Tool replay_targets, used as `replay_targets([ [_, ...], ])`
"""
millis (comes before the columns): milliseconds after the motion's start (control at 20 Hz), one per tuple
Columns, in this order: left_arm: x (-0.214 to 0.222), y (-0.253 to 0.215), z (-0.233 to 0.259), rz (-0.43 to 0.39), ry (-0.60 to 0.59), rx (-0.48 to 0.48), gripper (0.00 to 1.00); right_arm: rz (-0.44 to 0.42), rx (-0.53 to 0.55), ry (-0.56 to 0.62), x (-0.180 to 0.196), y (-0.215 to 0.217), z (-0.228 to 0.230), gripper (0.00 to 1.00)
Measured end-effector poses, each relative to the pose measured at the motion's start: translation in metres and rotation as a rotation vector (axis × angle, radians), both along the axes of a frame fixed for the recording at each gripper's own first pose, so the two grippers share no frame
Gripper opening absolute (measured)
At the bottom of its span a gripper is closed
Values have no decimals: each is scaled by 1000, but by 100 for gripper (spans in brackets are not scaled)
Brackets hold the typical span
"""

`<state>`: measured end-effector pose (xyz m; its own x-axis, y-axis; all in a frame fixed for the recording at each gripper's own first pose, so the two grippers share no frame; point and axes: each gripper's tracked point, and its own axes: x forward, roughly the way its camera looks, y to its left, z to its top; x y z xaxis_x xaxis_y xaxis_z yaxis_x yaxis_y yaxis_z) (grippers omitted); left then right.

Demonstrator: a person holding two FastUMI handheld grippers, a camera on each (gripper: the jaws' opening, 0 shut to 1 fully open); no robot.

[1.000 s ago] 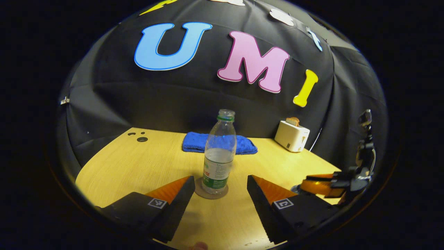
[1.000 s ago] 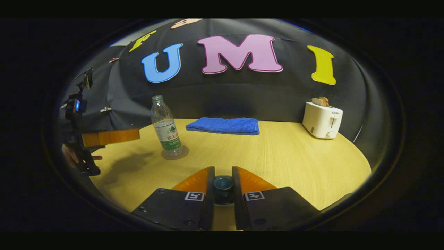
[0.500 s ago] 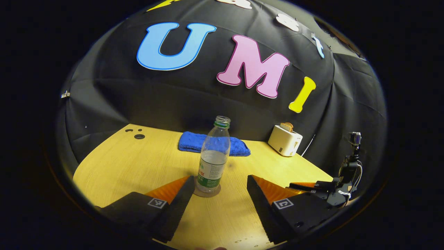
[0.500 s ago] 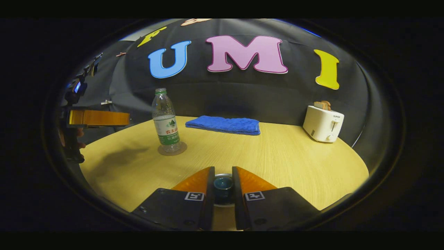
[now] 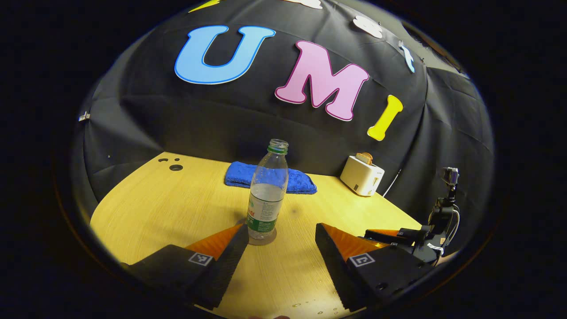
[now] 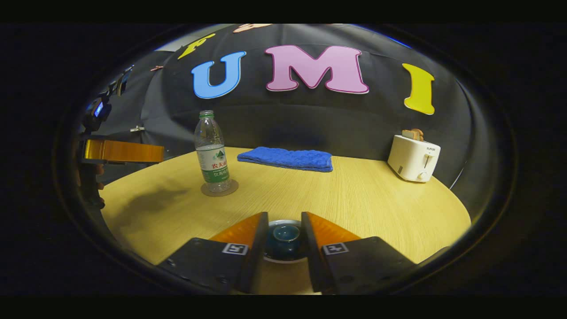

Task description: Open the teacup lid with one hand, grasp the water bottle and pour water into the teacup with the other hand; after pouring, place the water bottle on the coaster and then close the teacup lid.

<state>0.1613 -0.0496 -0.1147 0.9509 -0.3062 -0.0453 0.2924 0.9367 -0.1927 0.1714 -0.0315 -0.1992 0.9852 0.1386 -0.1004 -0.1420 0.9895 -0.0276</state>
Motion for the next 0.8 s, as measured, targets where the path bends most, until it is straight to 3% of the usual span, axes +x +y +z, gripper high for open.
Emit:
replay_targets([
  [150,-3,2,1,45,10,45,96,-7,36,-8,-3,-1,14,96],
  [500,-36,-1,56,139,-25,100,96,-68,58,19,-46,-20,72,98],
  [550,-42,2,65,169,-34,111,96,-72,68,33,-53,-21,79,94],
  [600,-48,6,75,204,-41,125,96,-68,73,41,-61,-20,88,98],
  [800,-85,15,106,350,-63,181,96,-69,36,2,-96,-30,134,99],
])
